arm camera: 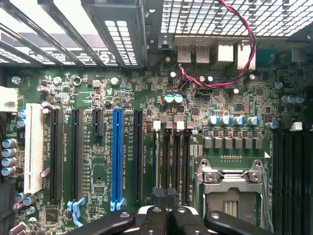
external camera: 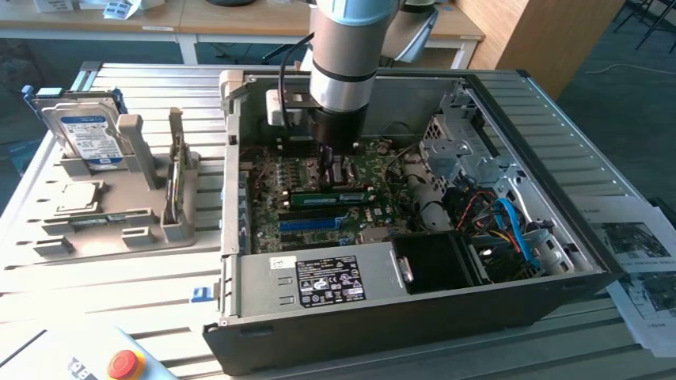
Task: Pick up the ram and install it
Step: 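Press down the ram until it locks into place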
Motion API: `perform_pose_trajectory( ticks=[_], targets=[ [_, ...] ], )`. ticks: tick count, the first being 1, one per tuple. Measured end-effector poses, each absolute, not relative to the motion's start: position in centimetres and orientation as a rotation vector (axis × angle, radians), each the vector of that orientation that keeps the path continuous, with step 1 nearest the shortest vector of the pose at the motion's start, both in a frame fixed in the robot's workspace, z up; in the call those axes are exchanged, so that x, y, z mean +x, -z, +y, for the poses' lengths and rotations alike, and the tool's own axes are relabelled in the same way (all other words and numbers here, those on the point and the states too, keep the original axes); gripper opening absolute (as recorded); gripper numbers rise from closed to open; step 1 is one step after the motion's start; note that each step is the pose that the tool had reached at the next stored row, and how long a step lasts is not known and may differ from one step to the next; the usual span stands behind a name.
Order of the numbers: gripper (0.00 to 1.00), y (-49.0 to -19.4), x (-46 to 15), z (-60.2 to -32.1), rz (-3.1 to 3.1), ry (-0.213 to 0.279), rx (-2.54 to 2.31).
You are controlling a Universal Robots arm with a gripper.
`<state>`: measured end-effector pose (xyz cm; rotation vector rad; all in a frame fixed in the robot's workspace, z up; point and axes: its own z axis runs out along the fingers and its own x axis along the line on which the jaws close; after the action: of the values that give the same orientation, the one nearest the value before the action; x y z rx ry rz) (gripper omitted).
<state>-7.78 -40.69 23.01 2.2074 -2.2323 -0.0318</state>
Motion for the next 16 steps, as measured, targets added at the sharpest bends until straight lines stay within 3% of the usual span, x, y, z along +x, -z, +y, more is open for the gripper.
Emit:
perform_pose_trajectory(
  ticks=[16],
  targets=[
    [0.10, -22.50, -7.79, -40.69, -2.232, 0.032, 2.207]
  ],
)
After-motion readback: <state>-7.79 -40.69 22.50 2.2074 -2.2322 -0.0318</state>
